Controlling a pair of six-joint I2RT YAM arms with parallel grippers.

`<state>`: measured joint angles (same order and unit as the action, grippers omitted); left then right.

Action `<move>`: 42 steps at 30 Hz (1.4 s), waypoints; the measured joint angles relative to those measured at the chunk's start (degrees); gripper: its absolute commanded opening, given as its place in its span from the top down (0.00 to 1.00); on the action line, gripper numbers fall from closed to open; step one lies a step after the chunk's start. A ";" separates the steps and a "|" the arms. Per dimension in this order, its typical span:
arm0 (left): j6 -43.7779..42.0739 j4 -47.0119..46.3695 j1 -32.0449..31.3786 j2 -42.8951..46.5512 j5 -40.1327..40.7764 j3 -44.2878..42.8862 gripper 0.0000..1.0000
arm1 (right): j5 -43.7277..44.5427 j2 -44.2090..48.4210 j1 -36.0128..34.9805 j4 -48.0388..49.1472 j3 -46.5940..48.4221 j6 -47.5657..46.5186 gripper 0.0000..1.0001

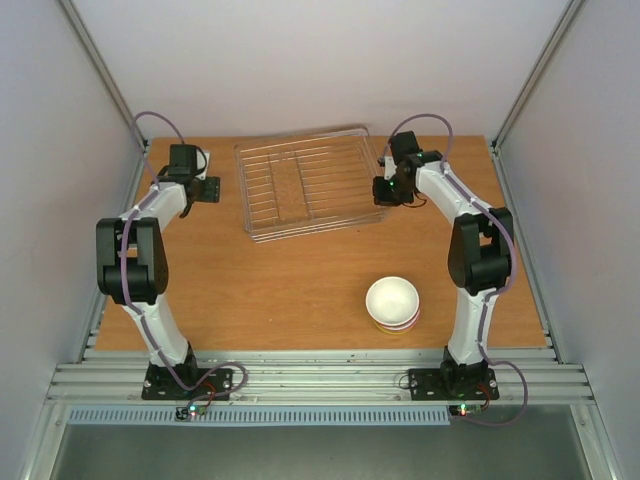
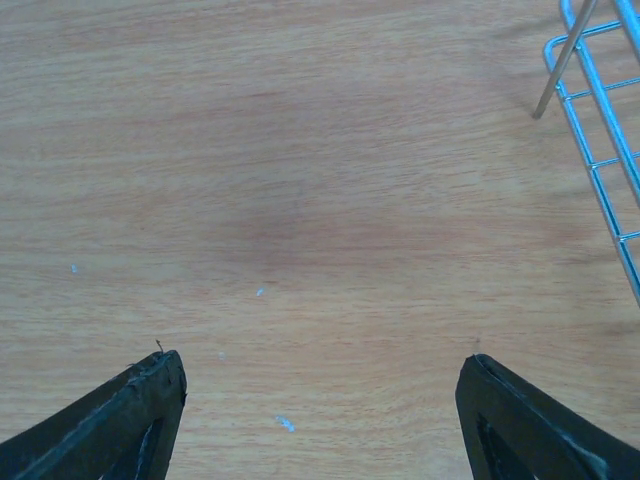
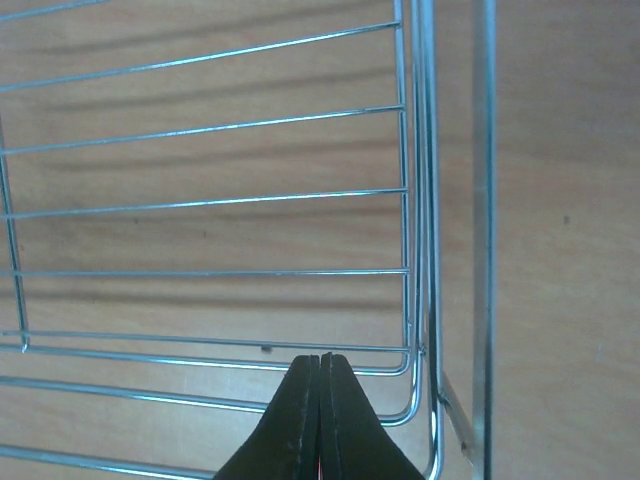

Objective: Load the bowls into the dish rack

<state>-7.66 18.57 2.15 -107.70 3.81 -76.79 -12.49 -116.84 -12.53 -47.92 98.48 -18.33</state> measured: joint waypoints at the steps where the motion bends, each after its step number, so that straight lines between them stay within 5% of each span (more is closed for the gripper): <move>1: 0.11 0.00 -0.02 0.00 -0.09 0.00 0.24 | 0.00 0.92 -0.02 -0.04 -1.29 0.09 0.97; 7: 0.70 0.02 -0.09 0.00 -0.63 0.00 0.24 | -0.13 4.52 -0.68 -0.59 -6.14 0.72 0.92; 13: 1.03 0.09 -0.09 0.11 -0.83 0.00 0.24 | 2.29 5.55 -2.25 -2.91 -4.85 0.72 0.75; 17: 1.09 0.26 -0.09 1.64 -1.70 0.13 0.24 | 6.51 6.93 -2.64 -3.39 -0.72 1.03 0.39; 19: 1.20 0.28 -0.09 3.74 -2.34 0.94 0.23 | 8.33 9.66 -2.64 -2.62 -0.76 1.49 0.04; 20: 1.20 0.37 -0.09 5.25 -3.06 1.55 0.23 | 9.22 11.61 -2.62 -1.88 -1.57 2.23 0.02; 27: 1.20 -0.79 -0.09 14.91 -7.91 7.45 0.22 | 15.58 29.68 -3.98 3.67 -17.70 7.13 0.01; 32: 1.25 -2.49 -0.09 17.51 -10.93 11.96 0.21 | 25.88 38.10 -12.50 4.11 -30.21 8.81 0.01; 37: 1.27 -2.60 -0.09 17.16 -11.58 13.16 0.21 | 25.03 50.51 -14.53 3.85 -38.10 10.29 0.01; 39: 1.42 -2.93 -0.09 16.63 -11.74 13.16 0.21 | 23.54 56.92 -14.60 3.41 -39.56 10.34 0.07; 42: 1.57 -2.99 -0.09 15.78 -11.96 13.16 0.20 | 22.69 62.40 -15.10 0.85 -38.75 10.36 0.32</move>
<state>-6.09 15.57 2.07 -91.92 -8.14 -63.64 10.20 -54.43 -27.64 -47.07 59.72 -7.97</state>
